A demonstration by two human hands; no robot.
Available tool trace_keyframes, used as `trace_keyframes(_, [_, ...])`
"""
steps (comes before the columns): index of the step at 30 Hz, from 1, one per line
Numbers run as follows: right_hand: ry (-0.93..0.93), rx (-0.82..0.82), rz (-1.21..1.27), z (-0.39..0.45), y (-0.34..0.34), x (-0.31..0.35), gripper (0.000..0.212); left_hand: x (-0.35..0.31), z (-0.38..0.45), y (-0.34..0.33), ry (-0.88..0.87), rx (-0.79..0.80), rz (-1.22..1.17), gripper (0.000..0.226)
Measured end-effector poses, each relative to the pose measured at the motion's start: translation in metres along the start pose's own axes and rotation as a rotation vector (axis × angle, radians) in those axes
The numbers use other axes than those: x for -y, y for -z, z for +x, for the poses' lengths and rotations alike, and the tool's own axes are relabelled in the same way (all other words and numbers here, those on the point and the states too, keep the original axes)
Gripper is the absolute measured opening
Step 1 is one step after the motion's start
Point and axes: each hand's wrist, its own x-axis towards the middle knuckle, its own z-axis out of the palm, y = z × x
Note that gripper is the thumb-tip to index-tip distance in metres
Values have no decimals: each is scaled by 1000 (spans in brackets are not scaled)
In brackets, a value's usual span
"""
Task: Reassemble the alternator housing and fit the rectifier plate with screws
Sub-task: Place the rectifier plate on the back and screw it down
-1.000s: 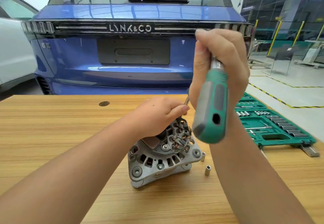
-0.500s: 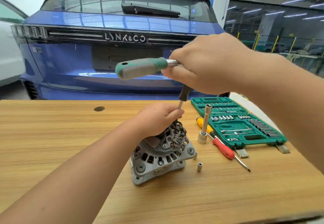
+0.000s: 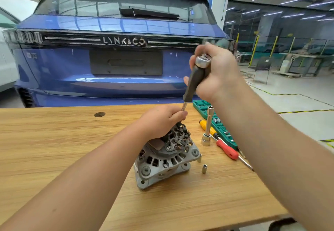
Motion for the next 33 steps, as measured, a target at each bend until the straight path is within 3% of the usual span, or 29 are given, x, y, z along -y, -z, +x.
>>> trace_keyframes(4, [93, 260, 204, -15, 25, -11, 16, 0, 0, 0, -8, 9, 17, 31])
trace_keyframes(7, [224, 347, 151, -18, 37, -24, 36, 2, 0, 0, 1, 0, 32, 34])
trace_keyframes(9, [468, 322, -61, -15, 43, -30, 35, 3, 1, -1, 5, -15, 45, 35])
trace_keyframes(13, [1182, 163, -793, -7, 48, -26, 16, 0, 3, -1, 15, -37, 57, 34])
trace_keyframes(15, [1377, 204, -1015, -4, 48, -25, 6, -1, 2, -1, 15, -38, 62, 34])
trace_keyframes(16, [1402, 245, -1098, -5, 48, -26, 4, -1, 1, -1, 15, -36, 62, 34])
trace_keyframes(20, [1378, 302, -1498, -9, 40, -18, 34, 0, 0, -1, 16, -34, 61, 34])
trace_keyframes(27, [1251, 646, -1978, -16, 20, 11, 79, 4, -2, -3, 64, -18, 16, 35])
trace_keyframes(33, [1076, 823, -2203, -11, 8, 37, 80, 2, -2, -3, 57, -35, 28, 33])
